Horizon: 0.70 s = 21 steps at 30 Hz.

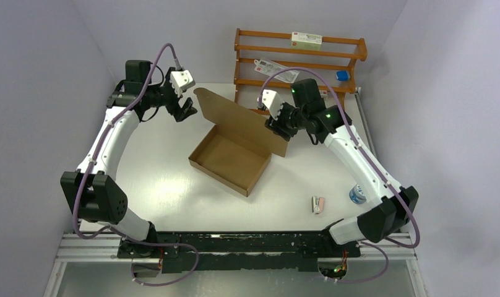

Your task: Fold the paper box

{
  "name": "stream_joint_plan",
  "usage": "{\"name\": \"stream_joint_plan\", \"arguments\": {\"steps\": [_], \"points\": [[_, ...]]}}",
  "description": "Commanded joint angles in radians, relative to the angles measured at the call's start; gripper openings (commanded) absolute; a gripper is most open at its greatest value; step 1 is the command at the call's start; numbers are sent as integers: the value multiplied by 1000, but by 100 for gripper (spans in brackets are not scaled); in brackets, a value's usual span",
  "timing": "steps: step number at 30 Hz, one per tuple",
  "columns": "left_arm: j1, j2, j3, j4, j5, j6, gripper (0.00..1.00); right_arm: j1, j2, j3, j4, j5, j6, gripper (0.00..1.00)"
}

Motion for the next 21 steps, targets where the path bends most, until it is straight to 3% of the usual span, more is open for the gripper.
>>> {"name": "stream_joint_plan", "arguments": {"steps": [1,13,21], "points": [[17,41,61,-23,73,130,91,1,-72,-42,27,49,78,55],[27,164,161,-62,231,233,88,28,-105,-113,-10,46,163,58],[27,235,191,-12,334,185,81,38,-73,-124,20,89,160,47]]}}
